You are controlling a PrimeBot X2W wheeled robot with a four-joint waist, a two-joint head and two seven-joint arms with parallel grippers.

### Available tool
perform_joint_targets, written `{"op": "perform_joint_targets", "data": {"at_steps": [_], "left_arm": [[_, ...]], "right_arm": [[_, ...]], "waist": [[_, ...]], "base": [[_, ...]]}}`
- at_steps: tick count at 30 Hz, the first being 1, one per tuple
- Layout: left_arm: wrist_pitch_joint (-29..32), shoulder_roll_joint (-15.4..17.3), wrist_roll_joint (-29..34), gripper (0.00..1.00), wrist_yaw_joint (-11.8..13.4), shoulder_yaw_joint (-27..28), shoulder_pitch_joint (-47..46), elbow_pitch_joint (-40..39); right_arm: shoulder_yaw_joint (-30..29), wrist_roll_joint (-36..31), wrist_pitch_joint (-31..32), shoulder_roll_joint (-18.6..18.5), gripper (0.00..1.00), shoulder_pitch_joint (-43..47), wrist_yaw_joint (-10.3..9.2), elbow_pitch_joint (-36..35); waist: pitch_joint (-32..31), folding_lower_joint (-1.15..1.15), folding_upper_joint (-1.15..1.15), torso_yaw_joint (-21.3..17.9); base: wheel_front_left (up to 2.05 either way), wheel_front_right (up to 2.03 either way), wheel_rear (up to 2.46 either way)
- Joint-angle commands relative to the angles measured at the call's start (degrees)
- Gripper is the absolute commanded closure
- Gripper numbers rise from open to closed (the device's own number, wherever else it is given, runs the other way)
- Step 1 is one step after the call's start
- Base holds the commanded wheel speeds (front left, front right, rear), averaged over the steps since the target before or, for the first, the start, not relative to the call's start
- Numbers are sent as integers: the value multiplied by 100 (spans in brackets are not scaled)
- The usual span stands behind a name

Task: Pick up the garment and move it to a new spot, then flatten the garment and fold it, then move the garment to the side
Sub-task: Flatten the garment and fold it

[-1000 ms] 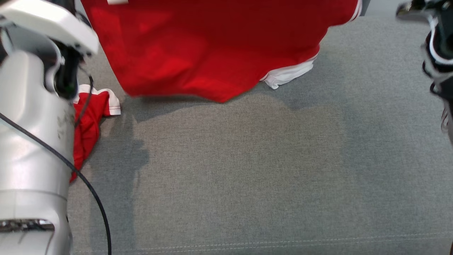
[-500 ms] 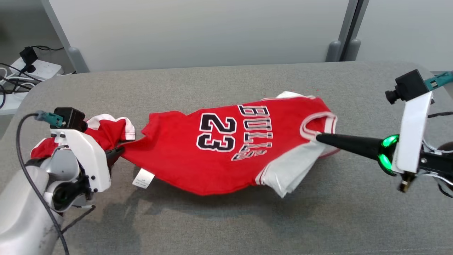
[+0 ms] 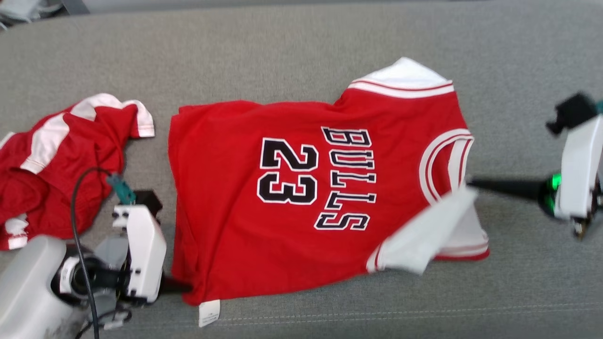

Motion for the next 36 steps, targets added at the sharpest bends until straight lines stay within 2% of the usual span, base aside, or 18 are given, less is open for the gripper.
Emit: {"op": "perform_joint_targets", "data": {"at_steps": [1,2,4,6,7,9,10,14,17,22,27,30,36], "left_arm": [[-119,75,-47,100,68,458,-772,-158],[-503,-129,-28,100,27,699,-1247,-176],[-2070,-595,298,100,-298,1396,-2531,-142],[-3831,-756,1041,100,-704,1849,-3876,60],[-4413,-801,1304,100,-819,1878,-4360,278],[-5176,-859,1615,100,-936,1775,-5009,784],[-5176,-859,1615,100,-936,1775,-5009,784],[-5775,-736,1752,100,-989,1374,-5524,1603],[-6144,-507,1565,100,-992,1019,-5638,1767],[-6734,-148,1005,100,-994,476,-5273,2032],[-7144,2,367,100,-994,-273,-4456,2074],[-7380,187,220,100,-995,-775,-4013,2007],[-8340,357,-193,100,-995,-1325,-3148,2297]], "right_arm": [[-221,-311,-322,198,100,-701,28,364],[-409,-563,-712,531,100,-1267,28,804],[-960,-1063,-1794,1221,100,-2519,28,1807],[-1364,-1772,-2872,1734,100,-3781,28,2748],[-1562,-2139,-3465,1925,100,-4329,28,3214],[-1663,-2437,-3770,2370,100,-4986,28,3876],[-1663,-2437,-3770,2370,100,-4986,28,3876],[-1674,-2714,-3832,2773,100,-5556,28,4563],[-1752,-2691,-3733,2806,100,-5672,28,4774],[-1890,-2468,-3525,2629,100,-5310,28,4828],[-1923,-1841,-2688,2380,100,-4249,28,4186],[-1885,-1508,-2151,2128,100,-3547,28,3692],[-1947,-737,-1392,1601,100,-1955,28,2600]], "waist": [[1027,0,0,-55],[1268,0,0,-78],[1709,0,0,-130],[2008,0,0,-195],[2066,0,0,-229],[2039,0,0,-275],[2039,0,0,-275],[1991,0,0,-414],[2192,0,0,-522],[2484,0,0,-616],[2315,0,0,-570],[2107,0,0,-530],[1408,0,0,-428]], "base": [[0,0,0],[0,0,0],[0,0,0],[0,0,0],[0,0,0],[0,0,0],[0,0,0],[0,0,0],[0,0,0],[0,0,0],[0,0,0],[0,0,0],[0,0,0]]}}
